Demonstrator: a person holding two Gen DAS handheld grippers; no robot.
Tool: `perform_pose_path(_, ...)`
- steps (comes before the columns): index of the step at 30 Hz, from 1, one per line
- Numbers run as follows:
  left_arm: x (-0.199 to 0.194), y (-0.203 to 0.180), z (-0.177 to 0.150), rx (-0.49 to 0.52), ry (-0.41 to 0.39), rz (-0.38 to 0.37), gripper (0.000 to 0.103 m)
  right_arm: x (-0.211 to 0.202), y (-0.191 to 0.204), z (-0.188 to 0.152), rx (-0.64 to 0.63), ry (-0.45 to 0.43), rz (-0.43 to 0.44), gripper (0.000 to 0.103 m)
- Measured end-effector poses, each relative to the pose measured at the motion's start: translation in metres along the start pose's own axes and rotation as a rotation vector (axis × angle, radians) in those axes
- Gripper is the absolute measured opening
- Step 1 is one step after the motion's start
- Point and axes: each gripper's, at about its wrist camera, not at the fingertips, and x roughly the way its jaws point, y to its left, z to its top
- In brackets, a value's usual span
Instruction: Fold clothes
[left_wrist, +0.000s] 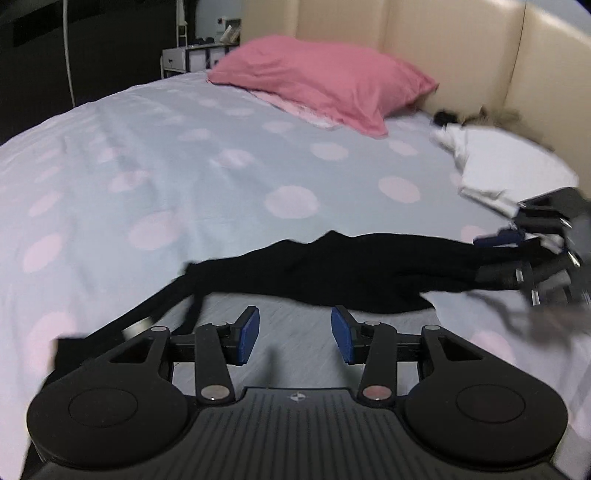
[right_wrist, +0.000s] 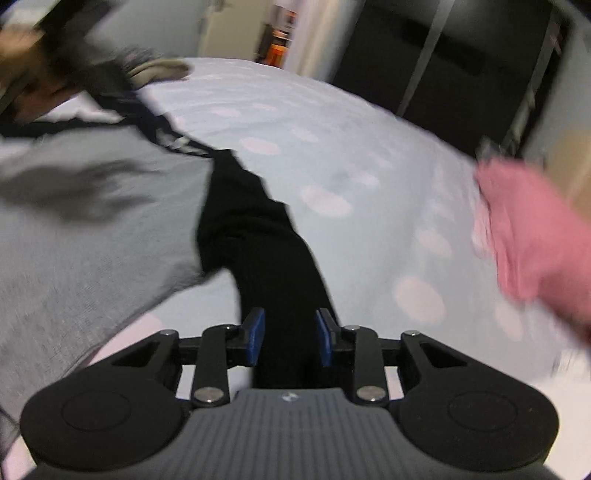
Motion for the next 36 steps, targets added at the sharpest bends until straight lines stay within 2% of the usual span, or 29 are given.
perform_pose_path(3,0.033,-0.01,0.008,-0.04,0.02,0.01,0.041,0.027,0.038,0.016,-0.17,-0.003,-0.048,0.029)
perform_pose_path(7,0.045,-0.008,0.009,-0.06,0.03,0.018,0.041,0.063,0.073,0.017,-0.417,0.051,-0.189,0.027)
perform_pose_path(8,0.047,-0.007,0.008,-0.062,0.033,0.021,0.041,0.068,0.075,0.015,-0.444,0.062,-0.203,0.015)
perform_pose_path(9,0.05,-0.006,0.008,-0.065,0.036,0.023,0.041,0.074,0.076,0.014,-0.47,0.071,-0.216,0.009)
perform_pose_path(11,0.054,-0.005,0.008,-0.071,0.042,0.028,0.041,0.072,0.082,0.009,-0.537,0.062,-0.238,0.008)
perform_pose_path(15,0.06,-0.002,0.008,-0.082,0.047,0.033,0.041,0.04,0.102,-0.013,-0.663,0.003,-0.27,0.008)
perform_pose_path(19,0.058,-0.009,0.016,-0.053,0.019,0.024,0.041,0.023,0.103,-0.022,-0.582,0.015,-0.211,0.007)
perform_pose_path(22,0.056,-0.014,0.021,-0.031,-0.001,0.017,0.041,0.021,0.09,-0.016,-0.495,0.011,-0.157,0.01)
perform_pose_path(23,0.055,-0.015,0.023,-0.024,-0.008,0.014,0.041,0.018,0.082,-0.013,-0.461,0.001,-0.123,0.017)
perform_pose_path(24,0.054,-0.017,0.025,-0.016,-0.015,0.012,0.041,0.013,0.066,-0.008,-0.388,-0.015,-0.075,0.033)
perform_pose_path(25,0.054,-0.019,0.027,-0.009,-0.022,0.01,0.041,0.008,0.049,-0.006,-0.301,-0.027,-0.04,0.039)
perform_pose_path(27,0.052,-0.022,0.031,0.006,-0.036,0.005,0.041,-0.001,0.009,-0.006,-0.126,-0.033,0.003,0.04)
perform_pose_path(30,0.052,-0.028,0.038,0.038,-0.055,-0.016,0.041,-0.011,-0.054,-0.026,0.092,0.018,0.01,0.04)
perform_pose_path(33,0.063,-0.041,0.054,0.149,-0.062,-0.129,0.041,-0.01,-0.104,-0.052,0.231,0.075,0.046,0.04)
perform_pose_path(36,0.076,-0.062,0.064,0.298,-0.063,-0.184,0.041,0.002,-0.15,-0.071,0.392,0.089,0.104,0.039)
